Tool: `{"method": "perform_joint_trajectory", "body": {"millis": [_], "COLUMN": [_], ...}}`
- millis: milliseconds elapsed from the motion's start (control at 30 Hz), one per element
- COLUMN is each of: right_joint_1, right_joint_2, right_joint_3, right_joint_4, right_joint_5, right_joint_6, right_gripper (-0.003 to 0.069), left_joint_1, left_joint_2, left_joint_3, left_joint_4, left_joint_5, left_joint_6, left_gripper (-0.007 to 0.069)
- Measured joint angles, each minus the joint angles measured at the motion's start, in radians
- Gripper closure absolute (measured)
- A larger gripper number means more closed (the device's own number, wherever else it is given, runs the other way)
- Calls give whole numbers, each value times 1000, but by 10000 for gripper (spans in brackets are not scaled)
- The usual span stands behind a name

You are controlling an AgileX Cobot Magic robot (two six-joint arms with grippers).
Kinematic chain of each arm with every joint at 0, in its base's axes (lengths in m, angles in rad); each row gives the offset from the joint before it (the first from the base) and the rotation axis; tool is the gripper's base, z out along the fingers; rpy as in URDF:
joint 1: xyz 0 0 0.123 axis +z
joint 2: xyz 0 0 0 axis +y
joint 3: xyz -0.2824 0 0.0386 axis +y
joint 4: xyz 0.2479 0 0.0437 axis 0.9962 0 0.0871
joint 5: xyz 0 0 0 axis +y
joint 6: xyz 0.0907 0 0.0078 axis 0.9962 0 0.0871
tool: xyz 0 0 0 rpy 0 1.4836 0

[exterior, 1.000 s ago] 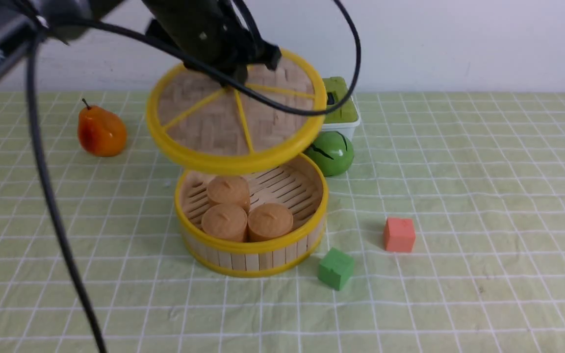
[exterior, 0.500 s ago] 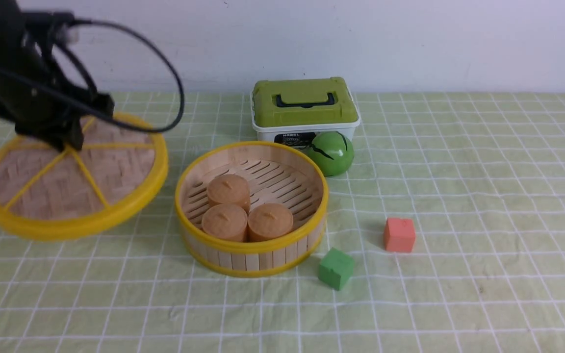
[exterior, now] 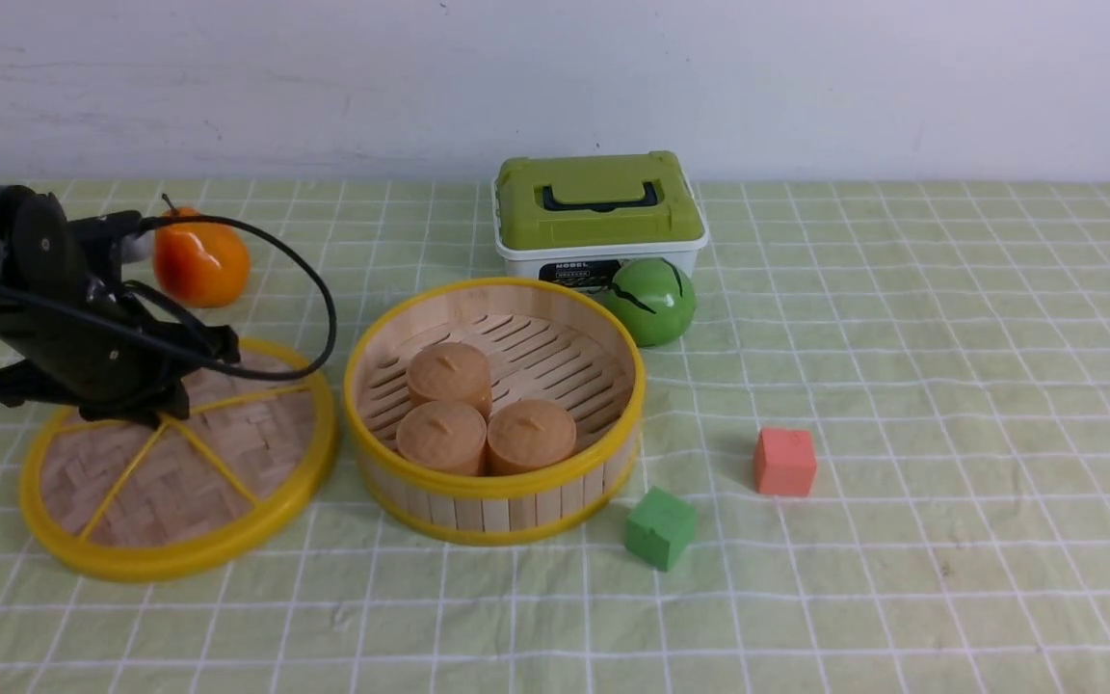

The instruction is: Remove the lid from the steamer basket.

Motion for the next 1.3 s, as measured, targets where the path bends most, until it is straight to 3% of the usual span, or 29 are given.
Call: {"method": "perform_joint_trajectory", "body": {"millis": [133,233,367,667,767,833,967,1167,1300], "right_joint_1": [0,0,0,0,0,0,0,0,0], "right_joint_2": [0,0,0,0,0,0,0,0,0], "right_joint_3": [0,0,0,0,0,0,0,0,0], "right_joint_4": [0,0,0,0,0,0,0,0,0], "right_joint_5": [0,0,0,0,0,0,0,0,0], "right_joint_6": [0,0,0,0,0,0,0,0,0], "right_gripper": [418,418,418,418,418,418,418,418,418], "left_joint_1": [0,0,0,0,0,0,0,0,0], "left_joint_2": [-8,-55,-190,-711,-945,-1078,-1296,-1656,-1772], "left_joint_3": [0,-2,-16,-18,89,192,417,822,922], "left_joint_4": [-12,-13,-32,-285,-386,-412,-425,-458,-483], "left_joint_5": [24,58,111,86,61,44,9,-44,-45], "left_joint_6": [0,0,0,204,326,389,486,531,545], "left_gripper": [436,343,321,512,610,637,637,637,637]}}
